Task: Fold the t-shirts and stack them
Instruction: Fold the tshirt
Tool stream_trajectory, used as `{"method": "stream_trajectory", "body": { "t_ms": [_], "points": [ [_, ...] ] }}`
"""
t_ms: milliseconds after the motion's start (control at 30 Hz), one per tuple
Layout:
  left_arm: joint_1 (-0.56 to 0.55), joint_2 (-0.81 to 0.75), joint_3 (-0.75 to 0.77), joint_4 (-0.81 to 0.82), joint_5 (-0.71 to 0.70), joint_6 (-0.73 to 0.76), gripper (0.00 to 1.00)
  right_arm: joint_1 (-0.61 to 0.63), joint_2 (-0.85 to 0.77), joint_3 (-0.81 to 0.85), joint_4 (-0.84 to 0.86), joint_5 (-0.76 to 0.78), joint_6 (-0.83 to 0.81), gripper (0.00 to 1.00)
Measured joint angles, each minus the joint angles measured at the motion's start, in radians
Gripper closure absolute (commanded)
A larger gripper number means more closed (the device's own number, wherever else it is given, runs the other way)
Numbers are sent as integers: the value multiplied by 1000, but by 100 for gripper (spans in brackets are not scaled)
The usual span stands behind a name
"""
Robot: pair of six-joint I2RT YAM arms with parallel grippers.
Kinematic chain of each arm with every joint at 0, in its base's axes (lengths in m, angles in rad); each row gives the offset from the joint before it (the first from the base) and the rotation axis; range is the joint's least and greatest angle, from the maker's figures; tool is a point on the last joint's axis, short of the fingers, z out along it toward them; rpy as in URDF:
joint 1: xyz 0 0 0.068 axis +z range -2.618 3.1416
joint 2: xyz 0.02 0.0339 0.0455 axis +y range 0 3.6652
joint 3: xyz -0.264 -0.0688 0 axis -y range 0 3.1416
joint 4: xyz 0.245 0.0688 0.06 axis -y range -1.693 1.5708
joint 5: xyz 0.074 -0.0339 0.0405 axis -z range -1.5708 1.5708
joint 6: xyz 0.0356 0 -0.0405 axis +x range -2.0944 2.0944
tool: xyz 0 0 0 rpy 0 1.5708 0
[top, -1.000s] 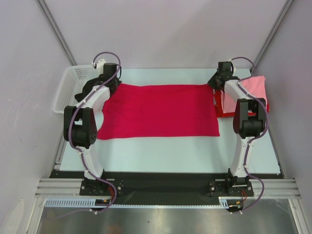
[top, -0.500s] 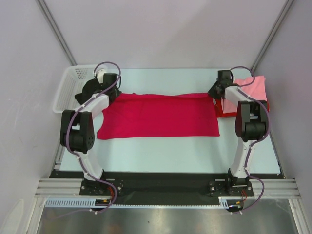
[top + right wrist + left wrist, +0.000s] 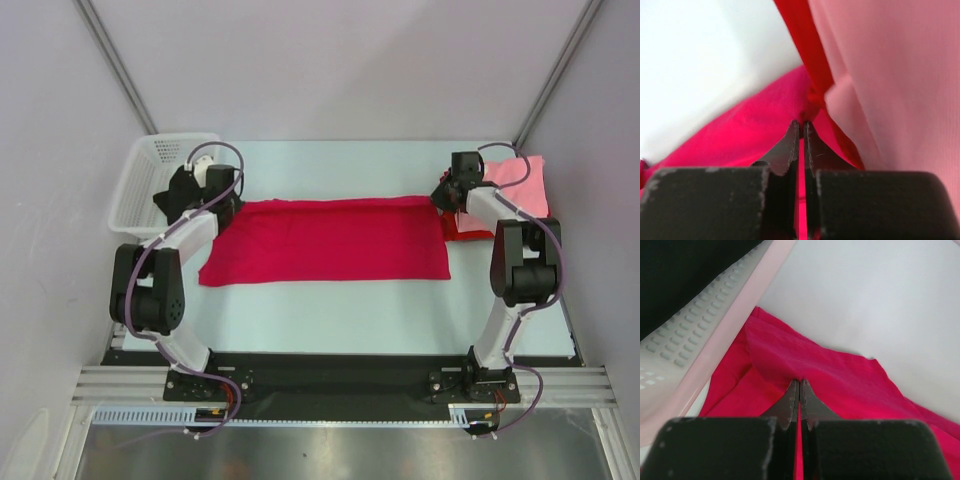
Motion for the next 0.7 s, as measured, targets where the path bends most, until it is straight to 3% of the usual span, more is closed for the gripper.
{"method": "stream_trajectory", "body": {
  "t_ms": [700],
  "points": [
    [-10,-118,-200,30,-15,0,100,6,-143,-240,20,17,-12,100]
  ]
}}
